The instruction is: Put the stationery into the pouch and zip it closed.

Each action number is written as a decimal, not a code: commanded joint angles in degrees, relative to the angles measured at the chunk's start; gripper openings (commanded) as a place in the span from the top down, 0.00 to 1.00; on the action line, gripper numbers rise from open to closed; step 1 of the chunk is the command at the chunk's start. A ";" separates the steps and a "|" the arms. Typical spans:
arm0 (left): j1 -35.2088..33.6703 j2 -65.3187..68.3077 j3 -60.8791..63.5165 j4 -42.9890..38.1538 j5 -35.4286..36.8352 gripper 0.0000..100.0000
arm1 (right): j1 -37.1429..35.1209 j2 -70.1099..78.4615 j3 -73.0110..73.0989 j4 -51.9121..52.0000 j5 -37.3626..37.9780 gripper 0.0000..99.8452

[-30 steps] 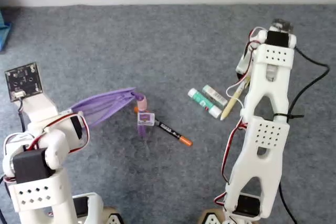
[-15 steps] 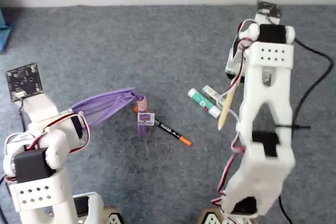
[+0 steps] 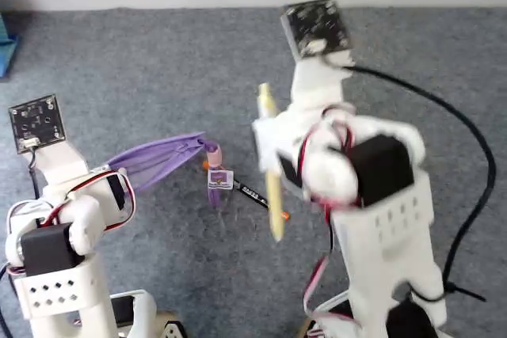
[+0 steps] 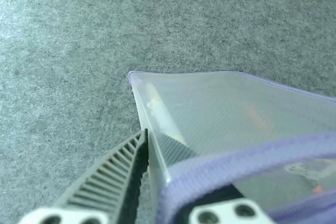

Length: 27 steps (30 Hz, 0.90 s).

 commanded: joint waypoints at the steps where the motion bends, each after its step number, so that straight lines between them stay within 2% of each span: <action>1: 0.44 0.53 -0.40 -1.93 0.62 0.99 | -5.76 -4.35 -0.18 -5.76 -3.87 0.99; 7: 0.44 0.53 -0.40 -1.93 0.62 0.99 | -12.53 -5.14 -0.09 -19.30 -4.92 0.99; 12: 0.44 0.53 -0.22 -1.93 0.62 0.99 | -12.88 -4.97 0.88 -32.04 -4.92 0.99; 21: 0.44 0.53 -0.13 -1.93 0.62 0.99 | -13.14 -5.05 15.03 -54.46 -4.75 0.99; 27: 0.44 0.53 -0.13 -1.93 0.62 0.99 | -14.55 -5.23 23.03 -64.75 1.76 0.99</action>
